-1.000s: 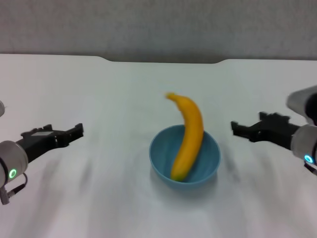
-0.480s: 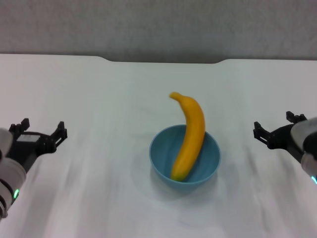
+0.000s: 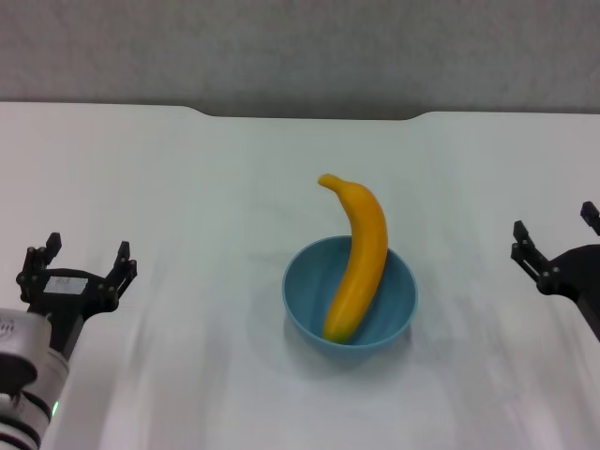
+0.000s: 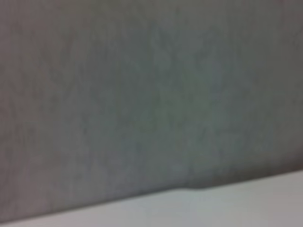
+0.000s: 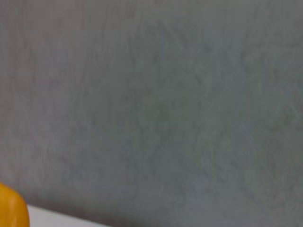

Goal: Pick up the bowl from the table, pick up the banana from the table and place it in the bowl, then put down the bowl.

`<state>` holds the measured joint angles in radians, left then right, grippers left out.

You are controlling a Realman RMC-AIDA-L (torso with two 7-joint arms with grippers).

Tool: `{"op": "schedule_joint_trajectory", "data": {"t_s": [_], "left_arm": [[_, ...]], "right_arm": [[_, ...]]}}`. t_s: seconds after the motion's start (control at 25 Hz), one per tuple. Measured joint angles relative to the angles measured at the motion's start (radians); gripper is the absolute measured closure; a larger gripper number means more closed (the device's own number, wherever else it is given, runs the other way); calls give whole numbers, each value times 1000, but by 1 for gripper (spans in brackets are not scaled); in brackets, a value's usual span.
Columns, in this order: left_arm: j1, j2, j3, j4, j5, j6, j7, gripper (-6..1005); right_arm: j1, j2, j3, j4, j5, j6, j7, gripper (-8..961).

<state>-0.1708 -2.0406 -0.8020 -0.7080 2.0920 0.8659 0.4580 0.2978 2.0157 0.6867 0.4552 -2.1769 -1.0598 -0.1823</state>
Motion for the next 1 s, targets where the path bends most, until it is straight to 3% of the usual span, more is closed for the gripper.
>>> {"op": "schedule_joint_trajectory", "data": {"t_s": [0.28,0.56,1.0], "left_arm": [[-64,-1,180,179,1,231,-145,108],[-99,-8,203,199,-9,220,-191,107],[-131,-8,204,214,-4,182,-339,107]], "right_arm": [[10,-2,-56,-48,-2,-36,77,48],[48,2,-124,-54,-3,-14,71,48],[64,1,-142,-51,3,-12,83,48]]}}
